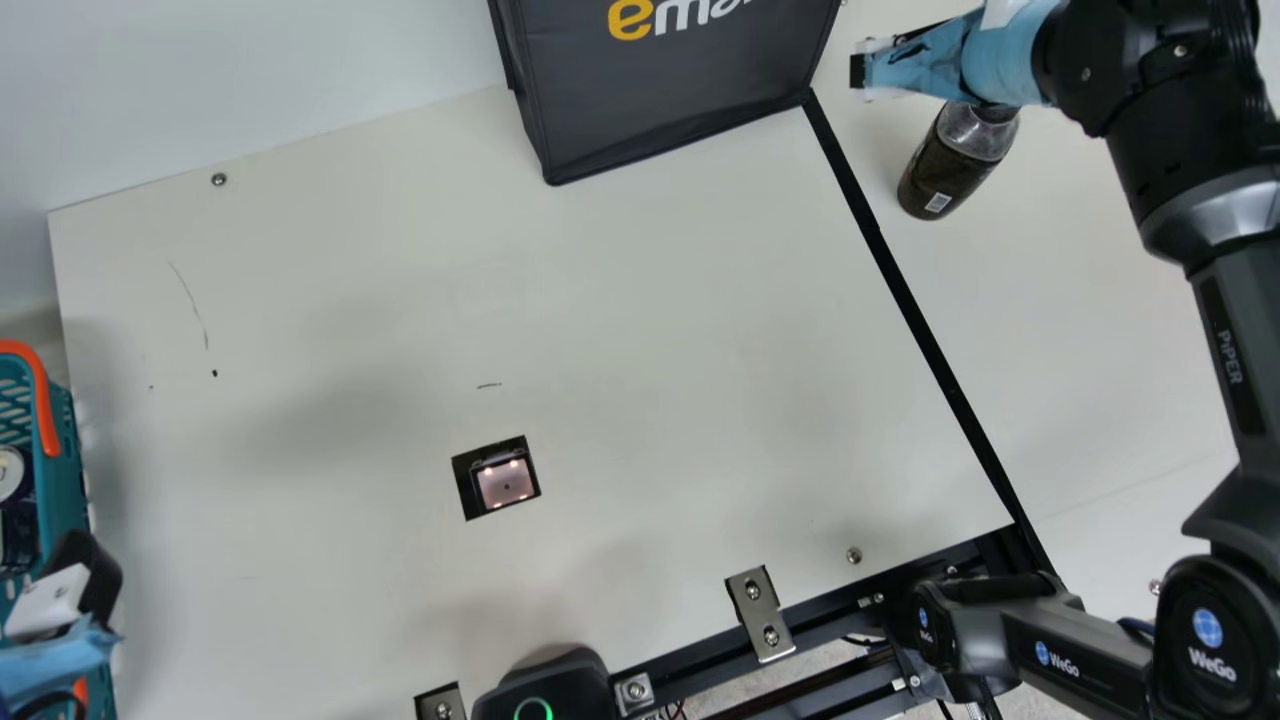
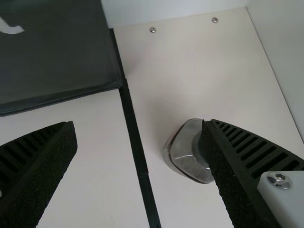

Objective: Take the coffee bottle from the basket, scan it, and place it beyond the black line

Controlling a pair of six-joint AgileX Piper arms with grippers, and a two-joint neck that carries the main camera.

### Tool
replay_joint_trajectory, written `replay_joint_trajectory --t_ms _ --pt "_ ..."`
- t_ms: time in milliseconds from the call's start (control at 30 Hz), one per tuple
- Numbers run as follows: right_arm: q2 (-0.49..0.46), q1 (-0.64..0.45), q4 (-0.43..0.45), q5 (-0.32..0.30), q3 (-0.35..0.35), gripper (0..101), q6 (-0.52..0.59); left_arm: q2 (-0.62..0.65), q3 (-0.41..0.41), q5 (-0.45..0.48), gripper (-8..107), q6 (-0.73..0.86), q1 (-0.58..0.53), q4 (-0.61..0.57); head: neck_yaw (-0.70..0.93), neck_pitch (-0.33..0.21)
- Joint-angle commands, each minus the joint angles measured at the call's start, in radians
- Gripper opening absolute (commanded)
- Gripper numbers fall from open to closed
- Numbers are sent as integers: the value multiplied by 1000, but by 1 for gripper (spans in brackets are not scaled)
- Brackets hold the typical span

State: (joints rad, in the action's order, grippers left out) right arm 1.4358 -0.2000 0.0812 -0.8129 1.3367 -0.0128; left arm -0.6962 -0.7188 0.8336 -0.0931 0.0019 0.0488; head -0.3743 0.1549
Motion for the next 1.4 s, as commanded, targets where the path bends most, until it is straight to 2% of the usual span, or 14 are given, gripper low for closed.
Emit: replay_joint_trajectory --t_ms 0,467,767,1367 --pt "-5 11 -3 8 -5 91 2 0 0 0 90 0 0 0 -2 -17" --pt "-80 95 -41 32 -66 91 26 0 0 0 90 0 0 0 -2 -17" --pt "-142 137 -99 45 -109 91 53 0 0 0 90 0 0 0 -2 -17" --pt "-236 173 -170 87 -171 91 112 0 0 0 90 0 0 0 -2 -17"
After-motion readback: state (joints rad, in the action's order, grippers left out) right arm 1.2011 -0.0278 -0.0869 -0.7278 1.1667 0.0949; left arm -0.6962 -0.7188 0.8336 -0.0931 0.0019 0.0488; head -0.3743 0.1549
